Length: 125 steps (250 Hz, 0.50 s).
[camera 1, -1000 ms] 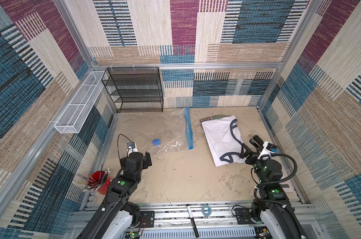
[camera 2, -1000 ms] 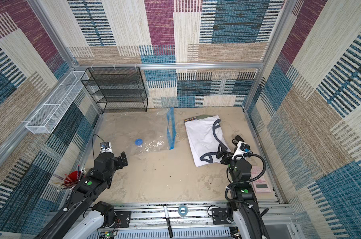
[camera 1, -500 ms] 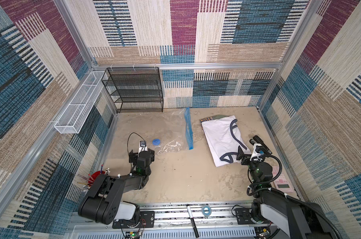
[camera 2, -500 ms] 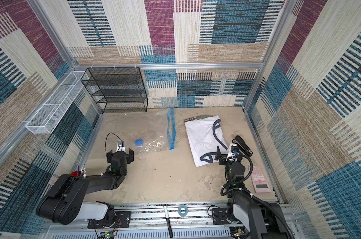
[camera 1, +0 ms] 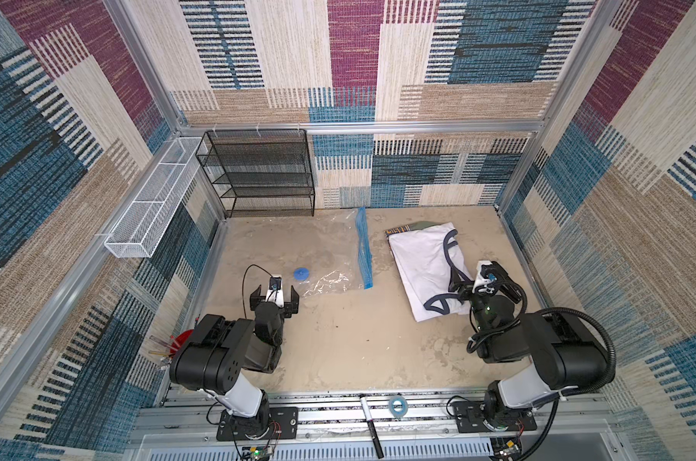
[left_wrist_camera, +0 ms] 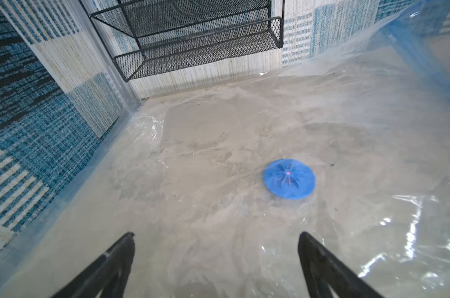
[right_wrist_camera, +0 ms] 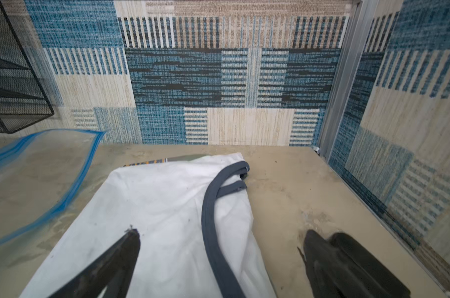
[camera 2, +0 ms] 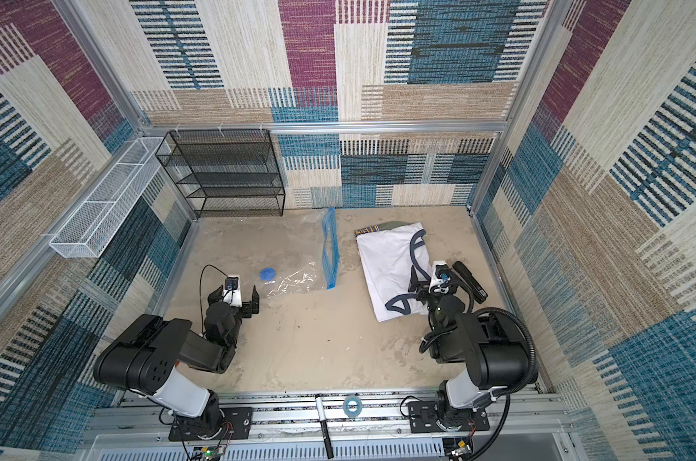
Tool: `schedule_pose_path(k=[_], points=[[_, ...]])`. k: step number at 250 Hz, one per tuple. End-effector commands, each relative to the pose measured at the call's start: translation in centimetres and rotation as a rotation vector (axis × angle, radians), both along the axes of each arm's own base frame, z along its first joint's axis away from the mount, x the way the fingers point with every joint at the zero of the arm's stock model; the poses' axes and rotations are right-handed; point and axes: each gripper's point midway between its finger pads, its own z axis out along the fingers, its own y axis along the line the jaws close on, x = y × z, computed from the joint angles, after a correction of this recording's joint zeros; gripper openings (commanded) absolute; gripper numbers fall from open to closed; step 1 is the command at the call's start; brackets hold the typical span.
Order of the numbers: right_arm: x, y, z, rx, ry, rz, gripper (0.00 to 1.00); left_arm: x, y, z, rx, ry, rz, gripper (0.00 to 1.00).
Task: Take the tank top out of the vacuum bag
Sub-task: Reset both arms
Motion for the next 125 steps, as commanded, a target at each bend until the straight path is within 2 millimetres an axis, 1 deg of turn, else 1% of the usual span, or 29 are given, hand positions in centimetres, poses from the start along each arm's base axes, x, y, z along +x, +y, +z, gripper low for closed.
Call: schedule_pose_path(k=[1, 12, 24, 48, 68, 85, 125], points=[[0.05, -1.00, -0.62, 0.027, 0.017, -0.054, 0.99, 0.40, -0.88, 2.00, 0.002, -0.083, -0.051, 0.98], [-0.20, -0.92, -0.80, 0.028, 0.031, -0.049, 0.99, 0.40, -0.87, 1.98, 0.002, -0.082, -0.051, 0.98], [-0.48, -0.89, -0.37, 0.027, 0.000, -0.046, 0.99, 0.40, -0.89, 1.99, 0.002, -0.082, -0.051, 0.98], [0.27, -0.97, -0.89, 0.032, 0.038, -0.052, 0.99, 0.40, -0.86, 1.98, 0.002, -0.082, -0.051, 0.99], [-0.16, -0.98, -0.76, 0.029, 0.027, -0.053, 0.99, 0.40, -0.88, 2.03, 0.002, -0.083, -0.051, 0.98], [0.20, -0.95, -0.83, 0.030, 0.034, -0.050, 0.99, 0.38, -0.88, 1.99, 0.002, -0.082, -0.052, 0.98], [0.15, -0.71, -0.77, 0.022, 0.030, -0.037, 0.99, 0.42, -0.88, 2.05, 0.002, -0.084, -0.051, 0.98]])
